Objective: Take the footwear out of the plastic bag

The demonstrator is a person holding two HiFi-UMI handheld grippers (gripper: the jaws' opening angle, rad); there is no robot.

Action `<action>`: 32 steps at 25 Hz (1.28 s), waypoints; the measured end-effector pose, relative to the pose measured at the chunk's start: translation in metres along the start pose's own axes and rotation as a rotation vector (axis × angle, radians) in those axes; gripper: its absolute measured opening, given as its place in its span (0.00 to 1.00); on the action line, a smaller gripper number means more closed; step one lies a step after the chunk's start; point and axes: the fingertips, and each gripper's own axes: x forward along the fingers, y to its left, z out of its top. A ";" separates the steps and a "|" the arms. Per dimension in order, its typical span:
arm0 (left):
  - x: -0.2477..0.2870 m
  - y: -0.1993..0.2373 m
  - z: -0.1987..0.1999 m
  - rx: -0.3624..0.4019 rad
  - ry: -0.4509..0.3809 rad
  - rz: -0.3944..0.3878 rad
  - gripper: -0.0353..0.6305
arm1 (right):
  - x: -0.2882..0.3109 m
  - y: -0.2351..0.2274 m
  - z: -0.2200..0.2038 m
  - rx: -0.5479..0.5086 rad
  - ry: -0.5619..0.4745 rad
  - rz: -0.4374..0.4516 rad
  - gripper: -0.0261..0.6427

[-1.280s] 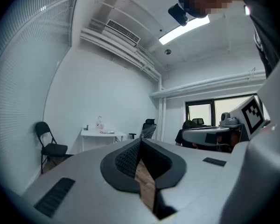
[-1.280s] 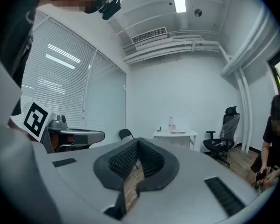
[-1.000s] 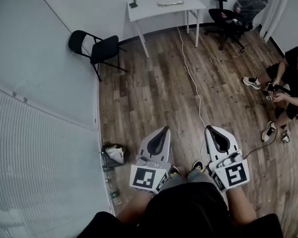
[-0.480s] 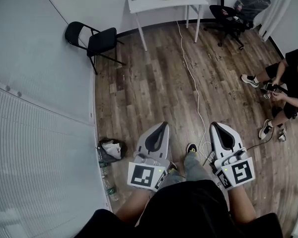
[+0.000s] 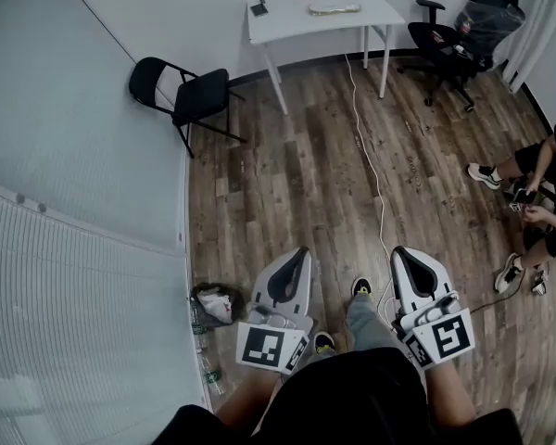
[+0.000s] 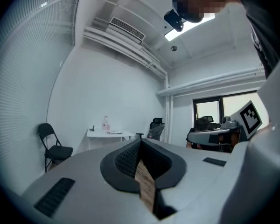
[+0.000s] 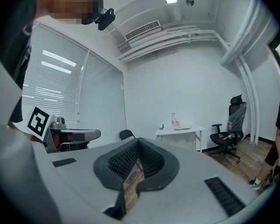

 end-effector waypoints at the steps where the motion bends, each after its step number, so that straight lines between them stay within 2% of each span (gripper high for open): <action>1: 0.015 0.001 0.001 0.005 0.006 0.004 0.09 | 0.009 -0.013 0.002 0.018 -0.008 0.006 0.06; 7: 0.109 -0.010 0.019 0.055 0.028 0.003 0.09 | 0.049 -0.101 0.012 0.091 -0.031 0.042 0.06; 10: 0.137 -0.003 0.024 0.081 0.037 0.024 0.09 | 0.069 -0.123 0.012 0.101 -0.035 0.055 0.06; 13: 0.163 -0.001 0.027 0.076 0.050 0.041 0.09 | 0.084 -0.147 0.013 0.136 -0.034 0.062 0.06; 17: 0.182 -0.006 0.029 0.076 0.061 0.026 0.09 | 0.093 -0.163 0.016 0.159 -0.047 0.064 0.06; 24: 0.224 -0.006 0.032 0.067 0.067 -0.024 0.09 | 0.115 -0.197 0.030 0.172 -0.070 0.018 0.06; 29: 0.256 0.014 0.033 0.058 0.064 -0.060 0.09 | 0.147 -0.209 0.037 0.155 -0.071 0.001 0.06; 32: 0.273 0.031 0.035 0.061 0.056 -0.056 0.09 | 0.168 -0.210 0.041 0.142 -0.068 0.014 0.06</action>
